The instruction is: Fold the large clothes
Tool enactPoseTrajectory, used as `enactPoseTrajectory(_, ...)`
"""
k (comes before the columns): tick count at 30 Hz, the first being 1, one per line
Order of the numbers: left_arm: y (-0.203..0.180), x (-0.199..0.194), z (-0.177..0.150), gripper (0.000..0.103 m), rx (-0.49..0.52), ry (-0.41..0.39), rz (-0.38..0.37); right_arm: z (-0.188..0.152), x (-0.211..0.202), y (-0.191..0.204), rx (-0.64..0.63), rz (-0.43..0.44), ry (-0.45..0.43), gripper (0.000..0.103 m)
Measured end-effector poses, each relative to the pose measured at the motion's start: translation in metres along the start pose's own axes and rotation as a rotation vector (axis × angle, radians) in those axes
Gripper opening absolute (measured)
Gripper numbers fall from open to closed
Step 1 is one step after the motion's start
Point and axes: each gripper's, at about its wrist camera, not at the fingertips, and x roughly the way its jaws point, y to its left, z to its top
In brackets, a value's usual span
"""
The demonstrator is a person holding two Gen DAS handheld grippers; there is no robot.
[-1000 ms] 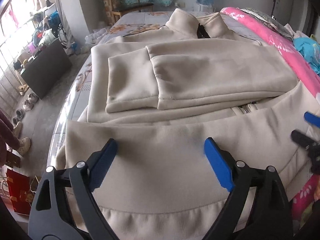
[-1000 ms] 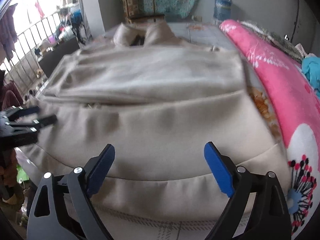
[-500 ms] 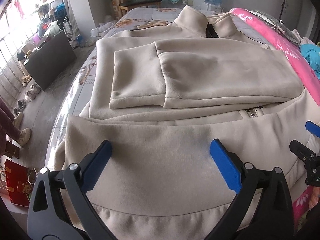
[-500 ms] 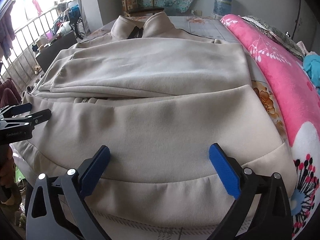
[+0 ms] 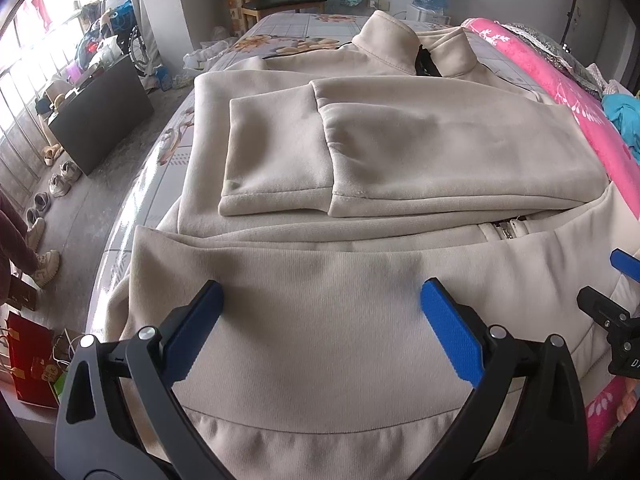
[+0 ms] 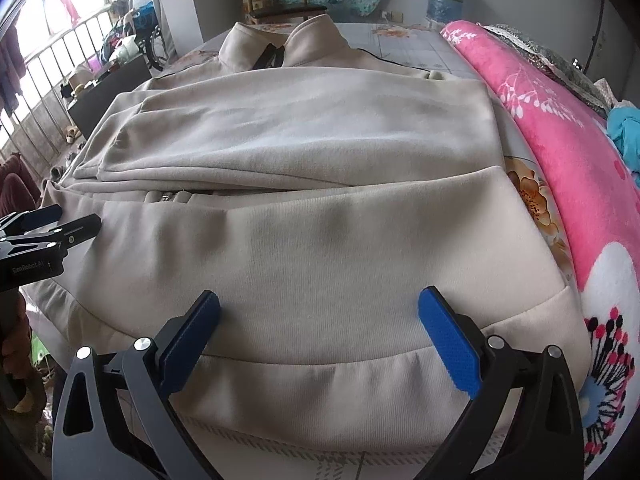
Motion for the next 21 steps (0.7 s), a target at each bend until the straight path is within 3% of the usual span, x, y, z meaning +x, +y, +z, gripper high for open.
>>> enactPoseTrajectory(21, 0.0004, 0.0001, -0.0005, 0.096, -0.003, -0.003, -0.001, 0.0063, 0.0036, 0.0002, -0.004, -0.003, 0.06, 0.097)
